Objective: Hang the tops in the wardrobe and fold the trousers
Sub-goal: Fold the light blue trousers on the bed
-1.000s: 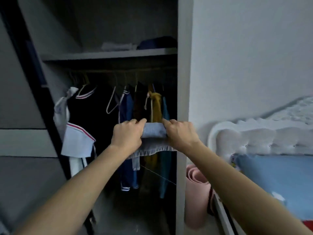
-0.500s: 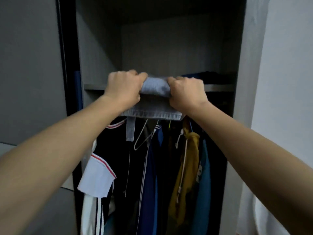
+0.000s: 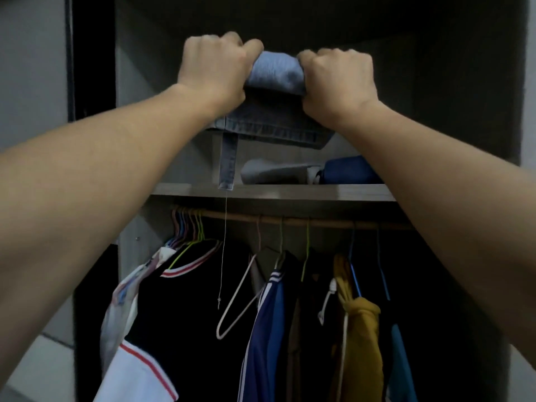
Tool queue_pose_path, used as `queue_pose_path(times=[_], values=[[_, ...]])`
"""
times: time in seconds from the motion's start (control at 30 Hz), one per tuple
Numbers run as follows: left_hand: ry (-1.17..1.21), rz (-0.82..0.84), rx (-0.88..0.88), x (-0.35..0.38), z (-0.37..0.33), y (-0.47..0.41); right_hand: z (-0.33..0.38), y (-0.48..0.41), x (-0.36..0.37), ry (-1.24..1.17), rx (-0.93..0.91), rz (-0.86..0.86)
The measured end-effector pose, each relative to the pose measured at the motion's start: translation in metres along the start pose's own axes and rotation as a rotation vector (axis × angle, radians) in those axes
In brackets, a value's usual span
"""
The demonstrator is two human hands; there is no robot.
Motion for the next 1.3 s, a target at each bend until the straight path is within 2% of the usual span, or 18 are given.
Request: queue_pose_path(times=[0.33, 0.6, 0.67, 0.7, 0.8, 0.83, 0.97, 1.13, 1.23, 1.3], values=[[0.189, -0.091, -0.031, 0.161, -0.042, -0.029, -0.034, -0.046, 0.124, 0.223, -0.051, 0.064], [0.334, -0.043, -0.043, 0.292, -0.099, -0.076, -0.083, -0.082, 0.224, 0.414, -0.056, 0.115], [0.365, 0.035, 0.020, 0.318, -0.112, -0.077, -0.088, -0.079, 0.248, 0.410, -0.025, 0.214], [0.401, 0.110, 0.096, 0.330, -0.119, -0.076, -0.090, -0.075, 0.260, 0.391, 0.018, 0.329], [0.488, 0.510, 0.444, 0.354, -0.146, -0.057, -0.090, -0.042, 0.297, 0.191, 0.246, 0.820], [0.494, 0.627, 0.514, 0.359, -0.152, -0.050, -0.089, -0.029, 0.305, 0.133, 0.298, 0.920], [0.503, 0.740, 0.549, 0.358, -0.159, -0.045, -0.089, -0.018, 0.306, 0.079, 0.349, 0.950], [0.394, 0.948, 0.619, 0.347, -0.153, -0.034, -0.080, -0.012, 0.297, -0.068, 0.607, 1.175], [0.547, 0.987, 0.528, 0.330, -0.134, -0.036, -0.084, -0.017, 0.275, -0.235, 0.731, 1.039], [0.685, 0.866, 0.407, 0.316, -0.117, -0.039, -0.088, -0.023, 0.255, -0.220, 0.697, 0.906]])
Point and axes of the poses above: each hand's wrist, its own y-axis away from the middle knuckle, its own x-axis out of the palm, z = x × y, the point moved 4 cm from there along -y, towards the middle knuckle, and after that the axes turned 15 degrees about -y, right-handed, at the moved point
